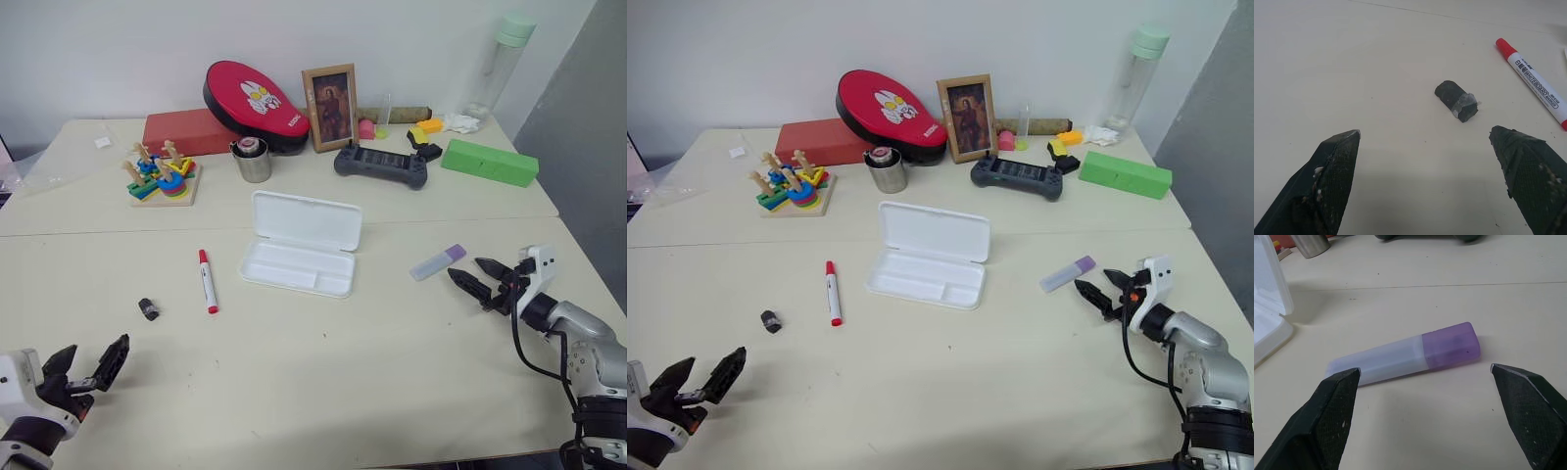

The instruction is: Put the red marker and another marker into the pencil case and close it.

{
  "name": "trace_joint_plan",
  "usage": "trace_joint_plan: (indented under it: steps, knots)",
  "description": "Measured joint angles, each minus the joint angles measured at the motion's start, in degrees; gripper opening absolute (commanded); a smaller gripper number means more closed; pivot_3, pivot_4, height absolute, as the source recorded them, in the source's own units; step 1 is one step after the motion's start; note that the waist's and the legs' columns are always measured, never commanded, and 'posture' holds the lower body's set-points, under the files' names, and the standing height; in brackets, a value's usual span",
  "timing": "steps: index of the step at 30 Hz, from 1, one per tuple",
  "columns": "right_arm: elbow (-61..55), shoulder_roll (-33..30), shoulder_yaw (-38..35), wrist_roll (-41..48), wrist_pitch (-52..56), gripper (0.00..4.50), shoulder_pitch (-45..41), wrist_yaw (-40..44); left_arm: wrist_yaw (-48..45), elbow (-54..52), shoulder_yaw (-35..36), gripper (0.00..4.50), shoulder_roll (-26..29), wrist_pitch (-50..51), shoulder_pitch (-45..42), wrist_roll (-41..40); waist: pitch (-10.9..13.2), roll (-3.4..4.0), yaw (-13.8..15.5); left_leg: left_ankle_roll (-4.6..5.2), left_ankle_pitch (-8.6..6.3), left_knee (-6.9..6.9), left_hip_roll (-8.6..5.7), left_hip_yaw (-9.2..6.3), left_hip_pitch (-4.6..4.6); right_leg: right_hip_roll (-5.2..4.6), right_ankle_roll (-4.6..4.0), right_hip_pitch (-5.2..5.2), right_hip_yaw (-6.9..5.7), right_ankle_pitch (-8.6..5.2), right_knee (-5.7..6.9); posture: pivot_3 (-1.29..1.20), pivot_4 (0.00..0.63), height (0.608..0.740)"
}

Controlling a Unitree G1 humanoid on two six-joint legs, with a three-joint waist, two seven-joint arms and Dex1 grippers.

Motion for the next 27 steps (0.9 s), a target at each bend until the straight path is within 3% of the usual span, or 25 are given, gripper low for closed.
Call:
trace_joint_plan:
  steps: [27]
  knots:
    - [0.0, 0.0, 0.0, 0.0, 0.0, 4.49, 0.0, 0.1, 0.1, -1.3, -0.8, 4.50, 0.0, 0.4, -0.3, 0.0, 0.0, 0.00, 0.0, 0.00, 0.00, 0.00, 0.00, 0.00, 0.00, 0.00, 0.00, 0.00, 0.00, 0.00, 0.00, 0.00, 0.150, 0.740]
